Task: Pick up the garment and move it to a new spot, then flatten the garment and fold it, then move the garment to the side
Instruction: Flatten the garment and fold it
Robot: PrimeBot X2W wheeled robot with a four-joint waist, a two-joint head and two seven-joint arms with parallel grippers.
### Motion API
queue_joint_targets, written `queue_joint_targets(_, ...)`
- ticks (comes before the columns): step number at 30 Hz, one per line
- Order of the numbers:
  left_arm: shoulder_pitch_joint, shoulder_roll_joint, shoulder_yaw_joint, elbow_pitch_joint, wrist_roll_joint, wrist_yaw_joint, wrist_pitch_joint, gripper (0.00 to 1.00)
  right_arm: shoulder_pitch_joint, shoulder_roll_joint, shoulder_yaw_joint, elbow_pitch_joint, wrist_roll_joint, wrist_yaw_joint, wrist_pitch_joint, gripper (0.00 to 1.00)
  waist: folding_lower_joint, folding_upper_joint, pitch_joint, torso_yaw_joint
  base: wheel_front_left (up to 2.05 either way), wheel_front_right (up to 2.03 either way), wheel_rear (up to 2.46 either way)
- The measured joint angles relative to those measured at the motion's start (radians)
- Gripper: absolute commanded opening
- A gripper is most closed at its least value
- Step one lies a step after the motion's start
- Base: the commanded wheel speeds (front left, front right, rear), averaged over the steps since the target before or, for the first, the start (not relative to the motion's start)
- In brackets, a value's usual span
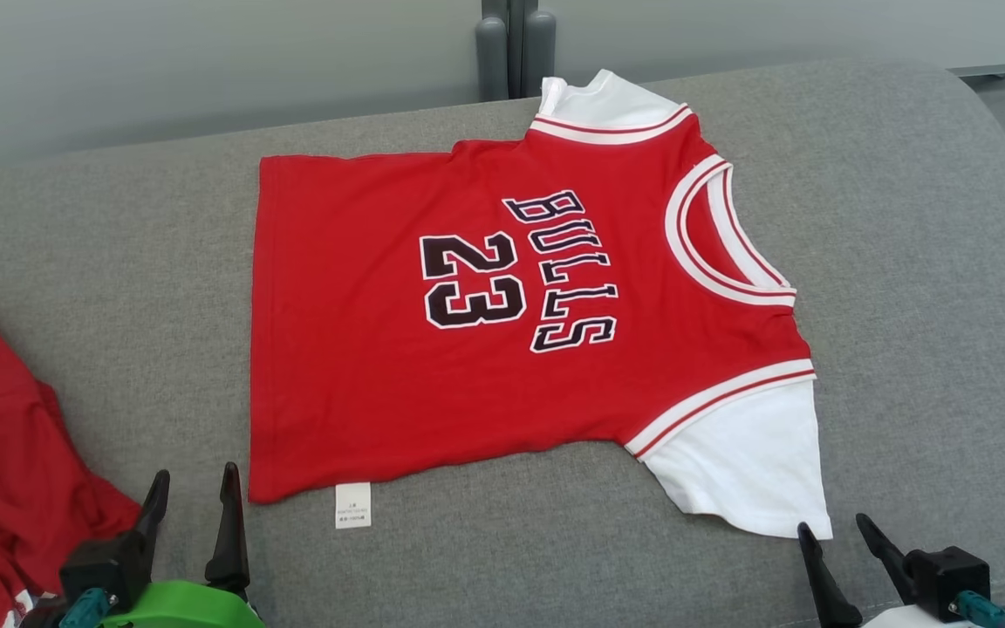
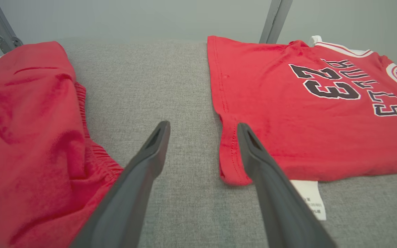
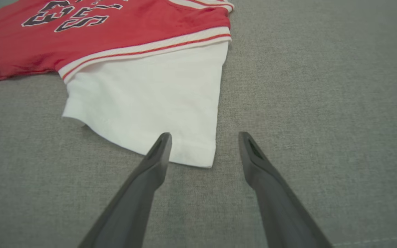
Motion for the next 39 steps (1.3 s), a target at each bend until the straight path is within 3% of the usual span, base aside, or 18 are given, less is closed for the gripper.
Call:
queue_joint_targets(3, -0.001, -0.002, -0.002, 0.004, 0.017, -0.003, 0.000, 1.00, -0.010, 0.005, 0.002, 0.051, 0.005, 0.002, 0.000, 0.92, 0.0000, 0.0000, 0.003, 0.002, 0.00, 0.00, 0.00)
queue_joint_targets(7, -0.002, -0.002, -0.003, 0.006, 0.020, -0.012, 0.000, 1.00, -0.027, 0.027, -0.006, 0.103, 0.022, 0.002, 0.000, 0.66, 0.0000, 0.0000, 0.009, 0.008, 0.00, 0.00, 0.00)
queue_joint_targets(9, -0.002, -0.003, -0.001, 0.006, 0.022, -0.012, 0.000, 1.00, -0.050, 0.033, -0.005, 0.111, 0.026, 0.002, 0.000, 0.59, 0.0000, 0.0000, 0.014, 0.011, 0.00, 0.00, 0.00)
queue_joint_targets(12, -0.003, -0.005, 0.001, 0.006, 0.028, -0.013, 0.000, 1.00, -0.089, 0.037, -0.005, 0.123, 0.028, 0.003, 0.000, 0.60, 0.0000, 0.0000, 0.021, 0.015, 0.00, 0.00, 0.00)
queue_joint_targets(15, -0.003, -0.007, 0.005, 0.007, 0.034, -0.014, 0.000, 1.00, -0.104, 0.040, -0.005, 0.141, 0.028, 0.012, 0.000, 0.53, 0.0000, 0.0000, 0.023, 0.017, 0.00, 0.00, 0.00)
queue_joint_targets(17, -0.004, -0.007, 0.005, 0.010, 0.035, -0.022, 0.000, 1.00, -0.105, 0.039, -0.007, 0.147, 0.028, 0.012, 0.000, 0.42, 0.0000, 0.0000, 0.025, 0.019, 0.00, 0.00, 0.00)
queue_joint_targets(18, -0.005, -0.007, 0.005, 0.014, 0.035, -0.022, 0.000, 1.00, -0.106, 0.039, -0.009, 0.151, 0.028, 0.012, 0.000, 0.32, -0.0001, 0.0000, 0.026, 0.019, 0.00, 0.00, 0.00)
queue_joint_targets(20, -0.007, -0.008, 0.004, 0.019, 0.035, -0.030, 0.000, 1.00, -0.109, 0.040, -0.013, 0.161, 0.032, 0.014, -0.001, 0.00, 0.0000, 0.0000, 0.028, 0.019, 0.00, 0.00, 0.00)
queue_joint_targets(27, -0.011, -0.011, -0.031, 0.086, 0.034, -0.067, 0.000, 1.00, -0.127, 0.046, -0.006, 0.182, 0.041, 0.033, -0.002, 0.00, 0.0000, 0.0000, 0.035, 0.008, 0.00, 0.00, 0.00)
queue_joint_targets(39, -0.074, -0.010, -0.053, 0.181, 0.019, -0.091, 0.021, 1.00, -0.163, 0.058, -0.004, 0.198, 0.041, 0.046, -0.005, 0.00, 0.0000, 0.0000, 0.052, -0.034, 0.00, 0.00, 0.00)
